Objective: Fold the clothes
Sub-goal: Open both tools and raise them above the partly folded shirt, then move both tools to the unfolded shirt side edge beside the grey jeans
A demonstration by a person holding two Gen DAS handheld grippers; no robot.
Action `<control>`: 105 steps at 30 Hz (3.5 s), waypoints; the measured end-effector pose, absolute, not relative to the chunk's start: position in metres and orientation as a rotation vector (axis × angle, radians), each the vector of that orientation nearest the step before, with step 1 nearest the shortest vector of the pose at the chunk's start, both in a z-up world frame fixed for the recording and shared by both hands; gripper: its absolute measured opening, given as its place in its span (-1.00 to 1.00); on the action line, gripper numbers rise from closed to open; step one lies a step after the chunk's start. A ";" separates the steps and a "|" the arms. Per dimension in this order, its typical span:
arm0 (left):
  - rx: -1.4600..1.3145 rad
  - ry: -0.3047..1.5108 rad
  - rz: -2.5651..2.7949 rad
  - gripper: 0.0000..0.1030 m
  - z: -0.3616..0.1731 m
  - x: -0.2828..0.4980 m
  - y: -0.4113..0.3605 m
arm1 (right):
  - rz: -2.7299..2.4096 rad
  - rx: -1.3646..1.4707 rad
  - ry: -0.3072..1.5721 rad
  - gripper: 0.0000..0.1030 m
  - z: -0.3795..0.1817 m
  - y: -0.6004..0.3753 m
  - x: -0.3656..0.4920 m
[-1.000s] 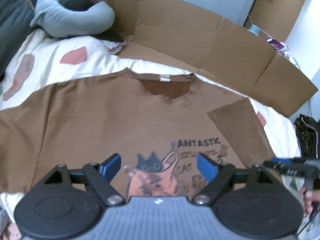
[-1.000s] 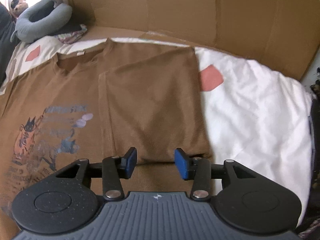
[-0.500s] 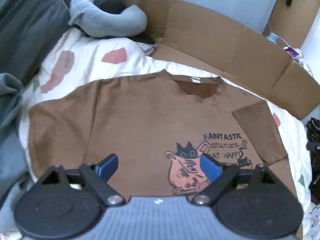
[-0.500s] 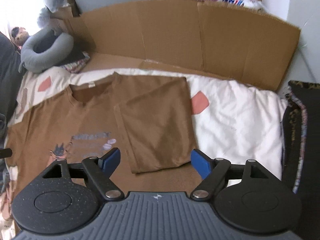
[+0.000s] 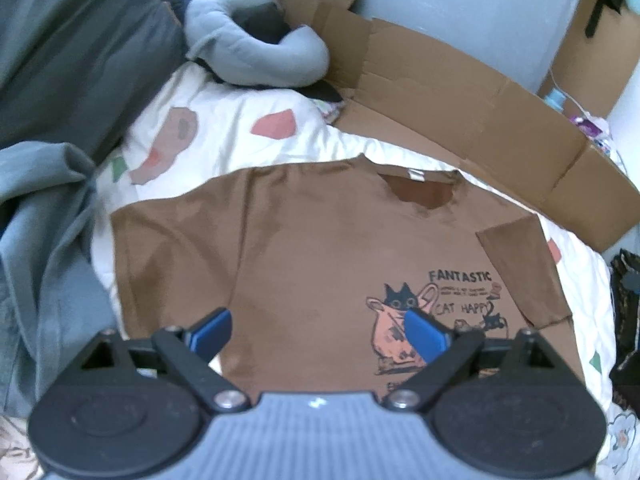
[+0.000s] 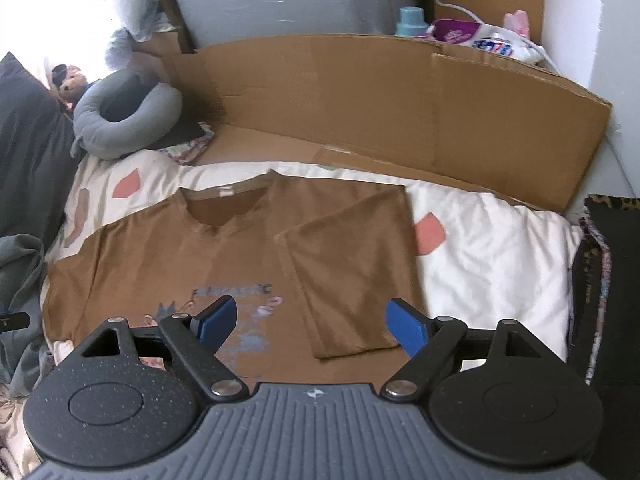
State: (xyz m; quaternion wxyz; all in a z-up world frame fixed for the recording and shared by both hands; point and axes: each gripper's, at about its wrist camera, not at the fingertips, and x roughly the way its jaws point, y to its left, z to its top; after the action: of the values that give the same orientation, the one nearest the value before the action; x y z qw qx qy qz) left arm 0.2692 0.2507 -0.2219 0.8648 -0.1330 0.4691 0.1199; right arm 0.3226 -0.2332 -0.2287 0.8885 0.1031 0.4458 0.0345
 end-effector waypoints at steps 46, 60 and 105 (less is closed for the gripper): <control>-0.523 0.771 0.501 0.75 -0.344 0.217 0.358 | 0.456 -0.002 0.965 0.68 -0.328 -0.086 0.376; -0.650 0.678 0.616 0.04 -0.365 0.209 0.378 | 0.541 -0.075 1.003 0.68 -0.344 -0.066 0.375; -0.889 0.562 0.652 0.22 -0.380 0.187 0.392 | 0.659 -0.124 0.999 0.68 -0.345 -0.023 0.374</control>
State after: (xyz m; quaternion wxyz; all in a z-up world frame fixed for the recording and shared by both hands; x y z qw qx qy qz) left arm 0.1865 0.3918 -0.3802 0.8145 -0.4169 0.2634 0.3056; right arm 0.3745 -0.0229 -0.3453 0.8243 -0.0582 0.4700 0.3101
